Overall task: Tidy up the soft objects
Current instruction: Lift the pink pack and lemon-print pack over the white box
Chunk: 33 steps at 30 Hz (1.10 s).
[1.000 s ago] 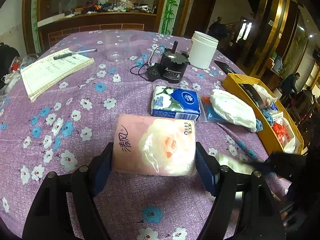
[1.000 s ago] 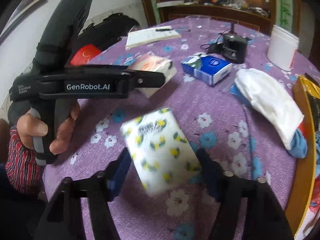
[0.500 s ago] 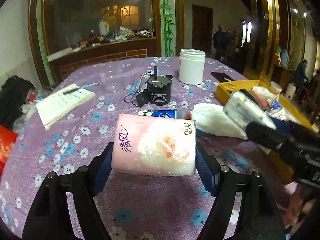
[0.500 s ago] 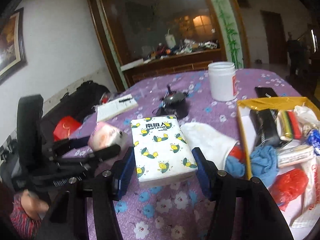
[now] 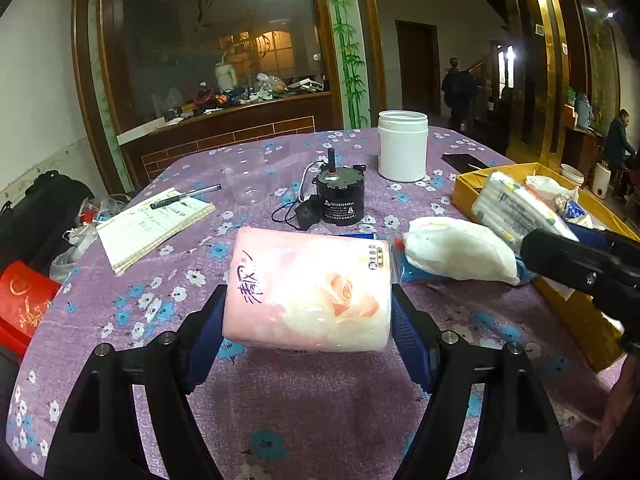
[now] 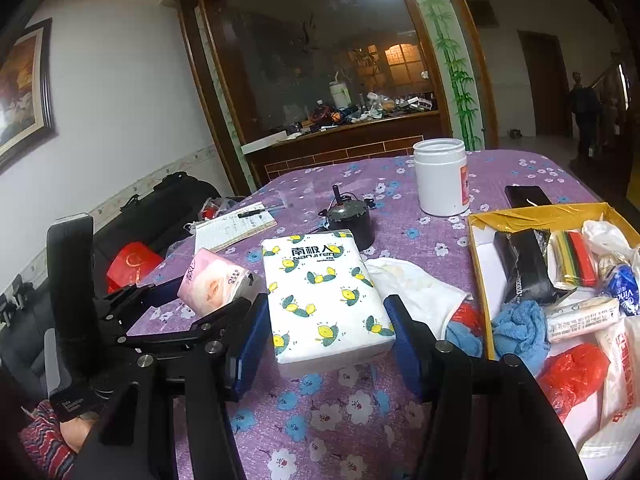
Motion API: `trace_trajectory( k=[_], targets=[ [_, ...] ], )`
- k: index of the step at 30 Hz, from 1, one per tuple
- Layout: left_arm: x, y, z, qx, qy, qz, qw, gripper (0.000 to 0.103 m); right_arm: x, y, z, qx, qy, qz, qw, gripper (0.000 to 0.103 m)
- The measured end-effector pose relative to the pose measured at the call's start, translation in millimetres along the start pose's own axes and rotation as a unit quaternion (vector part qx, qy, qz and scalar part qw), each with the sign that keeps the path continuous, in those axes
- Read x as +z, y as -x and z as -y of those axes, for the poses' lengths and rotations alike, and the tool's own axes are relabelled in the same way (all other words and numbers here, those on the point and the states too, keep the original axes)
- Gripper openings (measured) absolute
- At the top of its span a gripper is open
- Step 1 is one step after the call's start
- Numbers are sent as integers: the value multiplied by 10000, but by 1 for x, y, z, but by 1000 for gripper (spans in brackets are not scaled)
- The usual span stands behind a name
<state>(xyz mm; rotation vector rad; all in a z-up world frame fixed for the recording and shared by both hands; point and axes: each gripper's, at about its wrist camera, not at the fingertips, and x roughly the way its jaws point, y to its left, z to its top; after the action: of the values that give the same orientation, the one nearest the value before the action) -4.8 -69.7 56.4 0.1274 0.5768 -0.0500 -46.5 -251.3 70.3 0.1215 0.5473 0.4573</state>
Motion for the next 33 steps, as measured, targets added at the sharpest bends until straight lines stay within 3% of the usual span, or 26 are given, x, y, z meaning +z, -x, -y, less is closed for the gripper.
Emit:
trace_trajectory(
  k=[21, 33],
  targets=[
    [-1, 7, 7, 188, -187, 304, 9992, 76, 4, 9, 5, -58, -130, 249, 9996, 59],
    [-1, 13, 11, 215, -261, 466, 9983, 76, 7, 28, 28, -235, -637, 531, 9963, 59]
  ],
)
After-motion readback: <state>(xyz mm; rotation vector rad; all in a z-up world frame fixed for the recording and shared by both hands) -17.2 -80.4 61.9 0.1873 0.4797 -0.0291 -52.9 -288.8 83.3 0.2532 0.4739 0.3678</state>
